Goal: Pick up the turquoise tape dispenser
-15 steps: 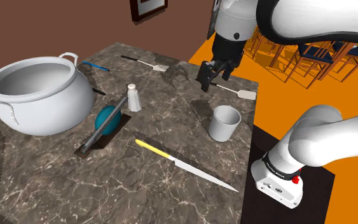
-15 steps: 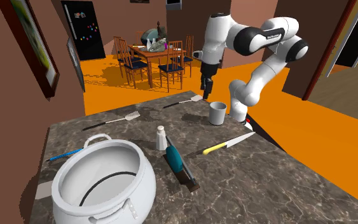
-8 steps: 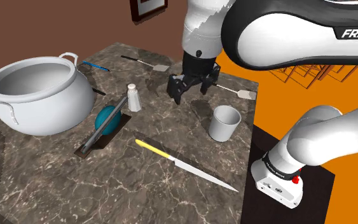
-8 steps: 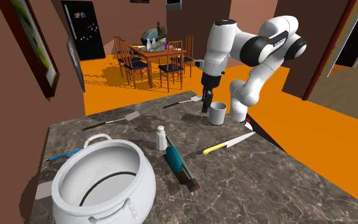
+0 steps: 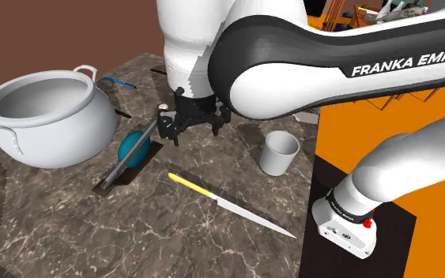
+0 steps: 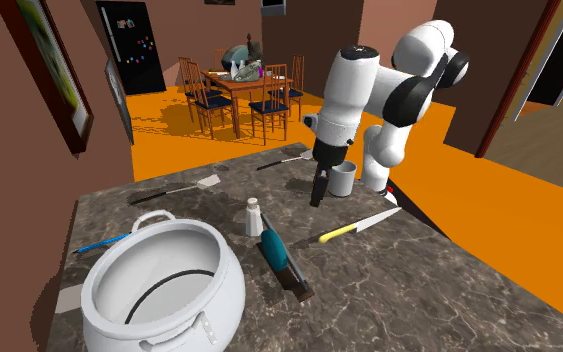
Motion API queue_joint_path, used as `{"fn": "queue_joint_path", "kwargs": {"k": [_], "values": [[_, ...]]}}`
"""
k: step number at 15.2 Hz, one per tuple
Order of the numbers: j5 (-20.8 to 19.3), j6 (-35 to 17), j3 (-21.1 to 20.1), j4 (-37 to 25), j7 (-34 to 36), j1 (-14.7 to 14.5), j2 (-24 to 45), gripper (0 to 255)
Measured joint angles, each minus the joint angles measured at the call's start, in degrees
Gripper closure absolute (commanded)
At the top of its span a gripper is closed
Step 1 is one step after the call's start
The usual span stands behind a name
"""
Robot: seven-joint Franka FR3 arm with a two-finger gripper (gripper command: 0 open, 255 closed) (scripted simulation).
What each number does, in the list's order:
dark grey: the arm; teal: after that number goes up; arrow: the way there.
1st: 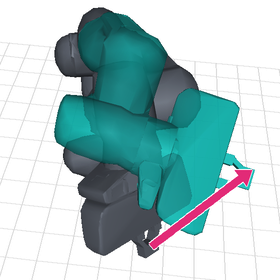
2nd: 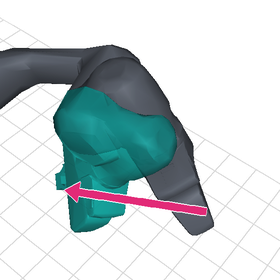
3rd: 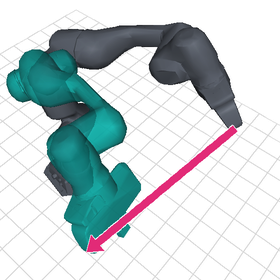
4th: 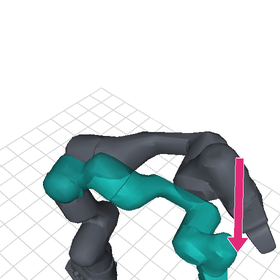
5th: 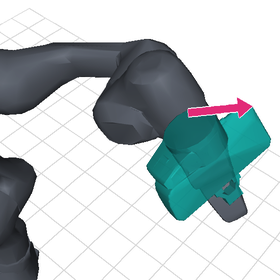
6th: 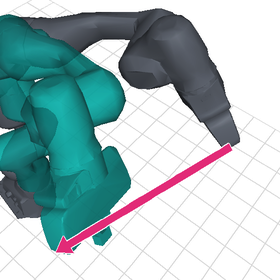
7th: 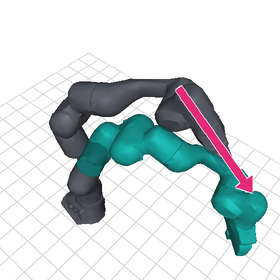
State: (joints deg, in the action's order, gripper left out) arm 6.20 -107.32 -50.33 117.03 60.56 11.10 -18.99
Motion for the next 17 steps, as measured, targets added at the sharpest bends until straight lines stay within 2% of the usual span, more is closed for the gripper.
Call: {"fn": "queue_joint_path", "kwargs": {"k": [2, 3, 5, 6, 8, 11, 13, 15, 17], "values": [[-3.68, -0.77, -4.59, -3.19, 5.98, 2.27, 4.93, 0], [-6.78, -0.83, -7.78, -5.67, 9.93, 3.69, 8.81, 0], [-14.14, 0.07, -12.69, -10.22, 18.02, 4.74, 16.87, 0], [-18.72, 0.91, -14.18, -12.59, 22.45, 4.04, 21.49, 0], [-27.81, 3.42, -14.09, -18.42, 30.38, -0.45, 30.98, 0], [-36.75, 7.55, -9.83, -27.96, 38.36, -10.47, 41.33, 0], [-40.89, 10.05, -6.82, -34.49, 41.76, -16.71, 46.84, 0], [-42.53, 10.45, -5.51, -36.58, 42.93, -18.91, 49.05, 0], [-42.95, 9.18, -5.23, -35.40, 43.57, -18.77, 49.41, 0]]}}
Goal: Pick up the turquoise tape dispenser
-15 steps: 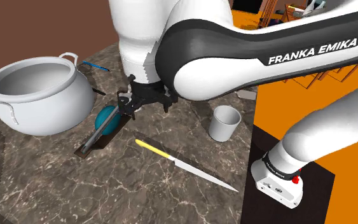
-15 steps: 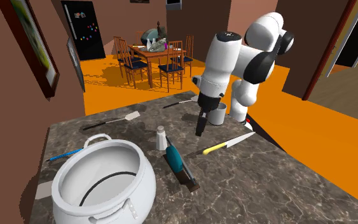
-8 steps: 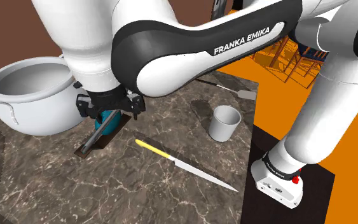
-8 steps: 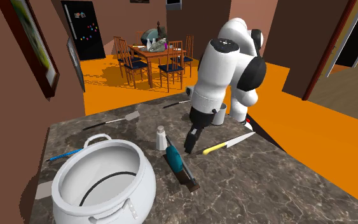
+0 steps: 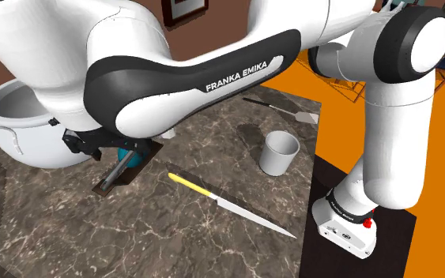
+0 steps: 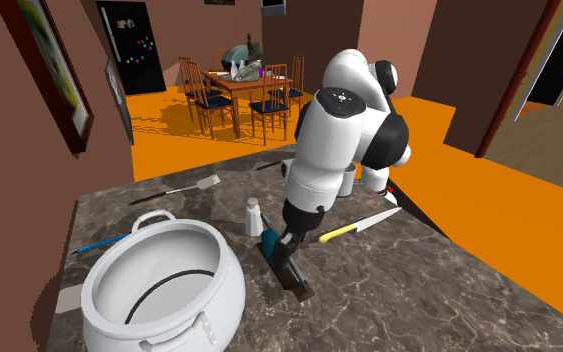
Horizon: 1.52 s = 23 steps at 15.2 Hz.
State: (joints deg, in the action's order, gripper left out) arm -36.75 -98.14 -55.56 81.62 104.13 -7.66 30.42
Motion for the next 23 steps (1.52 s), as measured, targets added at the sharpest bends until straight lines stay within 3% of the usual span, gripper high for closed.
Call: {"fn": "queue_joint_path", "kwargs": {"k": [4, 5, 15, 23], "values": [[-0.54, -2.52, 0.27, 2.60, 0.98, 0.57, 0.36, 0], [-0.64, -2.70, 0.33, 2.71, 1.08, 0.53, 0.47, 255], [-0.72, -2.94, 0.34, 2.85, 1.19, 0.49, 0.53, 255], [0.19, 1.76, -0.03, -1.99, -0.56, -0.56, -0.09, 255]]}}
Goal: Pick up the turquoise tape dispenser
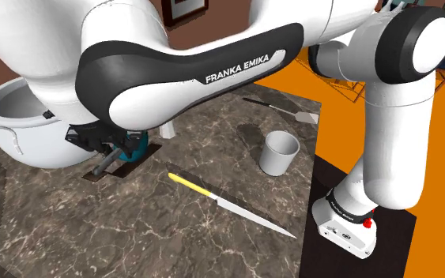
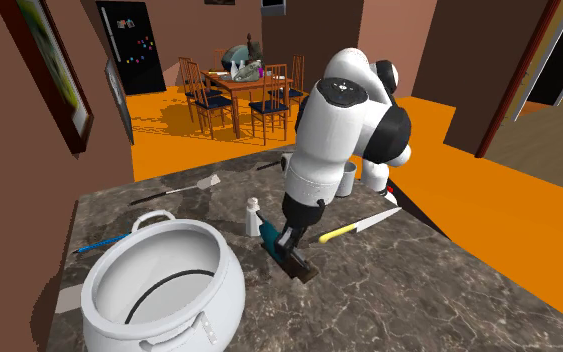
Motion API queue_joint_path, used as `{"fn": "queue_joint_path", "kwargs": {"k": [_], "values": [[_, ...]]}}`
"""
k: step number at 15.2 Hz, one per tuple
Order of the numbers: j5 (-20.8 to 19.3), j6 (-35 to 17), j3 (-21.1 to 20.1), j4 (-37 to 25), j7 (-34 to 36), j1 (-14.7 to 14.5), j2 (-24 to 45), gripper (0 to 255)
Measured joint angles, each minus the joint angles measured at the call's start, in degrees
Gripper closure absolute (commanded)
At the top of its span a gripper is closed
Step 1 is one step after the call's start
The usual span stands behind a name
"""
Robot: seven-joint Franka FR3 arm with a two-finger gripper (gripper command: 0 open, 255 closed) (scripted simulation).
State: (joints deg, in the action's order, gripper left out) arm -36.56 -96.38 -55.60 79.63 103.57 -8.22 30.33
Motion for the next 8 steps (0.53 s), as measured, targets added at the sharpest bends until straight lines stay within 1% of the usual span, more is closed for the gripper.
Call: {"fn": "queue_joint_path", "kwargs": {"k": [8], "values": [[0.19, 5.64, 0.07, -6.59, -1.75, -2.27, 0.14, 255]]}}
